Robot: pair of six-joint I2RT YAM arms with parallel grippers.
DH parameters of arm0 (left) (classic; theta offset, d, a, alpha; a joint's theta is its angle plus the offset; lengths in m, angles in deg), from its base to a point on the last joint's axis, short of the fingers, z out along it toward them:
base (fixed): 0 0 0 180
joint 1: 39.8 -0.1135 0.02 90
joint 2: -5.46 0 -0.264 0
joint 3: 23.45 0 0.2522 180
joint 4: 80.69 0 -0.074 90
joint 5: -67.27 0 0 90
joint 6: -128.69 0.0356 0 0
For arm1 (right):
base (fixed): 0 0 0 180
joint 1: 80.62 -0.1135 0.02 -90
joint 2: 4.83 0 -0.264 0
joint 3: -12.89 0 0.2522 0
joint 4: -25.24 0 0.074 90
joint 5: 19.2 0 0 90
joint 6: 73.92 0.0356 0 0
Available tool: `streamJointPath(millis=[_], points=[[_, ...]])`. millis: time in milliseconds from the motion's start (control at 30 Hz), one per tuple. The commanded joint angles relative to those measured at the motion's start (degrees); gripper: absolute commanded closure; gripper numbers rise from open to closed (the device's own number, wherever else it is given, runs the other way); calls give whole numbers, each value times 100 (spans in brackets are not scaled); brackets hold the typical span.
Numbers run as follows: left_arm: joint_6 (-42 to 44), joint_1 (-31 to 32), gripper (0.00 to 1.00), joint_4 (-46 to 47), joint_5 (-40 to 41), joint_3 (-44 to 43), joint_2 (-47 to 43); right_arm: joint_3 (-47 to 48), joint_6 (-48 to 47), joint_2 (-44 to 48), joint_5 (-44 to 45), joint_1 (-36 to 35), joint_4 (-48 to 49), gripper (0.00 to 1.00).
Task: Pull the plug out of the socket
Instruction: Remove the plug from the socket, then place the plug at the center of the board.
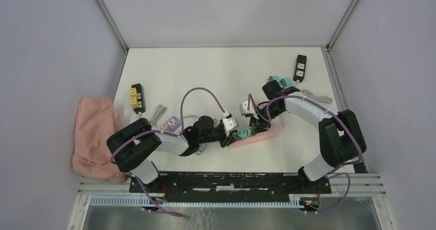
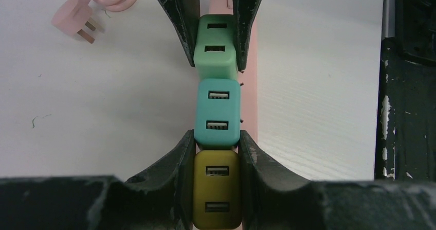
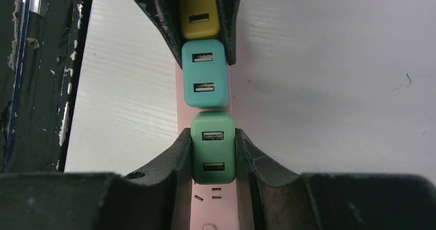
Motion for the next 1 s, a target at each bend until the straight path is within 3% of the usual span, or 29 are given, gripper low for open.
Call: streamJointPath(millis=[0, 133, 233, 500, 567, 600, 667, 767, 833, 967], points=[[219, -29, 97, -775, 101, 46, 230, -3, -925, 480, -615, -64, -606, 100], [231, -30, 97, -846, 55, -30, 291, 52, -633, 406, -595, -726, -417, 100], [242, -34, 97, -880, 40, -63, 329, 371, -96, 254, -657, -714, -344, 100], [241, -24, 97, -906, 15, -71, 320, 889, -1214, 250, -831, 594, -1770, 100], [234, -32, 97, -868, 41, -41, 283, 1115, -1037, 151, -1019, 891, -1936, 100], [228, -30, 97, -844, 53, -17, 263, 1190, -703, 115, -1157, 1056, -1746, 100], [201, -25, 97, -787, 103, 30, 217, 1207, 912, 87, -1438, 1457, -838, 99], [159, -32, 97, -672, 182, 132, 158, 691, 4372, 233, -1196, 2009, 1984, 98], [138, -30, 97, -603, 214, 173, 137, 155, 6186, 321, -556, 2344, 3529, 94], [127, -39, 97, -590, 244, 164, 154, -188, 8091, 252, 1436, 2745, 4670, 86]])
